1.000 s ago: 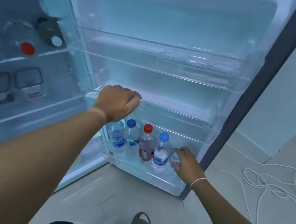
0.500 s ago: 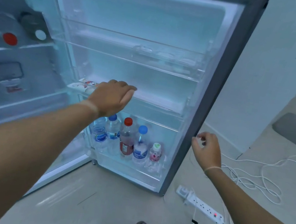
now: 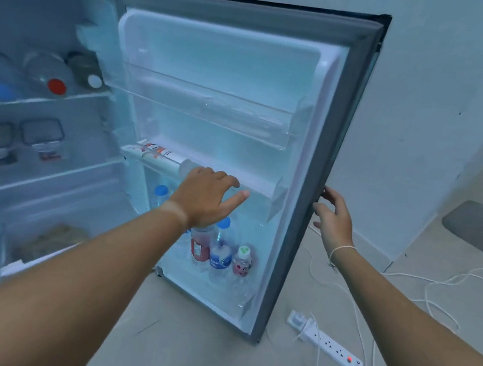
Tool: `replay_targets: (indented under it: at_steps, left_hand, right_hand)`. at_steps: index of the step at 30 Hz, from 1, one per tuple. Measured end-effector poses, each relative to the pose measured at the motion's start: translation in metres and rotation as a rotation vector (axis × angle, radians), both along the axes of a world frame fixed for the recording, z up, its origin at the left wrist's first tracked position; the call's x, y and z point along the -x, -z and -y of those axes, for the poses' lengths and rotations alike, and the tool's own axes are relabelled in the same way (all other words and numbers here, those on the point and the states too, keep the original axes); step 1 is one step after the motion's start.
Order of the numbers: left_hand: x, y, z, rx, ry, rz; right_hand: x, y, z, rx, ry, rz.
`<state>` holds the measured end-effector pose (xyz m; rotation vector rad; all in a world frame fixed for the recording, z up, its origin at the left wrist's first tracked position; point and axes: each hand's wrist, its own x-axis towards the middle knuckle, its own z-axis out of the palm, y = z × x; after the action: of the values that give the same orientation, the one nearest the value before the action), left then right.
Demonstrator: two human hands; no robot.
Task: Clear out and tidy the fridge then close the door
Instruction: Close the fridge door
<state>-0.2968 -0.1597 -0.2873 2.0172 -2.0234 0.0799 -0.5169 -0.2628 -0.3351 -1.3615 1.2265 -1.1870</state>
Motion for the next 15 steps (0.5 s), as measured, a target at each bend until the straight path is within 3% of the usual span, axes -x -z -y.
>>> replay_targets:
  at_steps: [6, 9, 15]
  left_hand:
    - [-0.019, -0.014, -0.06, -0.062, -0.061, -0.05]
    - [-0.029, -0.018, -0.094, -0.078, -0.097, -0.074]
    - [-0.053, -0.022, -0.167, -0.064, -0.226, -0.312]
  right_hand:
    - [0.0, -0.012, -0.037, 0.028, 0.014, 0.032]
    - [-0.016, -0.025, -0.058, 0.033, -0.093, -0.037]
    - [-0.075, -0.061, -0.104, 0.185, -0.355, -0.157]
